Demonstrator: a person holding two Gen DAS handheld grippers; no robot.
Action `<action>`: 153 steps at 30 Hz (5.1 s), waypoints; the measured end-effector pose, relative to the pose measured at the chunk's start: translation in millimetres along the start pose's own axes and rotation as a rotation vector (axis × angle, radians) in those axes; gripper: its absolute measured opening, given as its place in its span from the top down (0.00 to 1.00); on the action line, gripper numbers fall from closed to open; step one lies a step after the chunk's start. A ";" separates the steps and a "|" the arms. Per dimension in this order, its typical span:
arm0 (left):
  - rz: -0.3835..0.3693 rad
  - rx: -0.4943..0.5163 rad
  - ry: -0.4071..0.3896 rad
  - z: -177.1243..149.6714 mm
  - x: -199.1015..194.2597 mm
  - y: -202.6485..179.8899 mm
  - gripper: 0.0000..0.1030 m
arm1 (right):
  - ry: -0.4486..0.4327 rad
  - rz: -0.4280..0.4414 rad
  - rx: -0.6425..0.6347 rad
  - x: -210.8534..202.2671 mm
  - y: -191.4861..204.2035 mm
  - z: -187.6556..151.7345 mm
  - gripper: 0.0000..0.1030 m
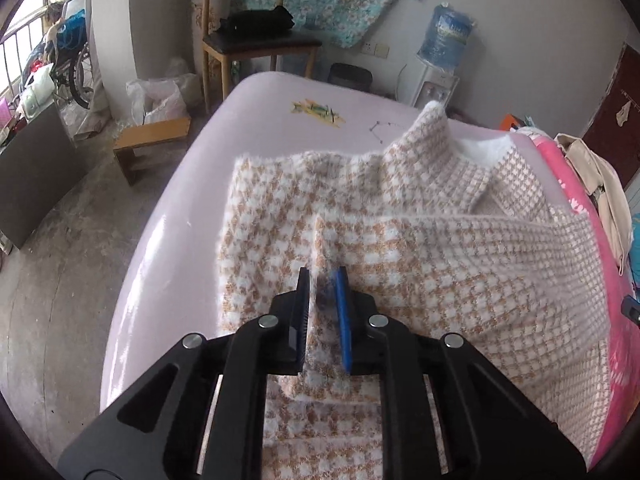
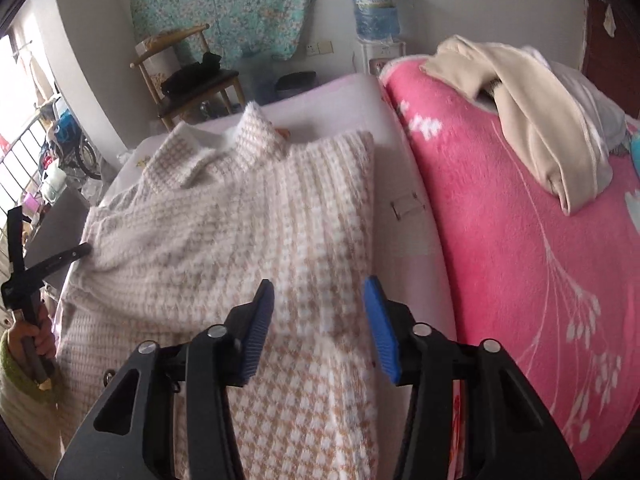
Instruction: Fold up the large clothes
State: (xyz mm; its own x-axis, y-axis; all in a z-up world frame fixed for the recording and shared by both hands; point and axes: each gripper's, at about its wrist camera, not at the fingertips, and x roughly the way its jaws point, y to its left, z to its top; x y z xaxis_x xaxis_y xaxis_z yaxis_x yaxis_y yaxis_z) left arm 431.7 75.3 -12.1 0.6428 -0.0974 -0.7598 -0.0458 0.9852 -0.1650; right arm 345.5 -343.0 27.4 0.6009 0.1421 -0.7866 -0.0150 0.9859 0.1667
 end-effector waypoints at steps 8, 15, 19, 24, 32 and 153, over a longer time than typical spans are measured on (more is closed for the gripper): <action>-0.024 0.137 0.024 -2.6 -3.6 -40.8 0.85 | 0.028 -0.043 -0.110 63.8 16.8 28.3 0.71; 0.040 0.148 0.063 -18.3 16.0 -41.7 0.78 | 0.059 -0.110 -0.136 73.0 22.3 40.3 0.69; 0.079 0.151 0.066 -17.8 16.4 -45.3 0.76 | 0.025 -0.072 -0.156 75.2 39.9 59.5 0.62; 0.104 0.157 0.055 -19.1 16.3 -48.9 0.74 | 0.126 -0.145 -0.113 124.1 24.9 58.7 0.58; 0.116 0.163 0.042 -21.7 14.0 -49.8 0.73 | 0.069 0.010 -0.194 68.7 81.6 42.6 0.56; 0.016 0.129 0.001 -226.2 -241.2 -20.7 0.18 | 0.037 0.127 -0.295 25.7 136.5 -134.1 0.06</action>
State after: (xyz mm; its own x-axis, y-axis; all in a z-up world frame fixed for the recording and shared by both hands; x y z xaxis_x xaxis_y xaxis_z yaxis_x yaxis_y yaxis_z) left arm 104.7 46.6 32.4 0.6418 -0.0819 -0.7625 0.0428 0.9966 -0.0710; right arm 251.7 -192.9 -49.8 0.5502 0.2630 -0.7926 -0.3223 0.9424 0.0889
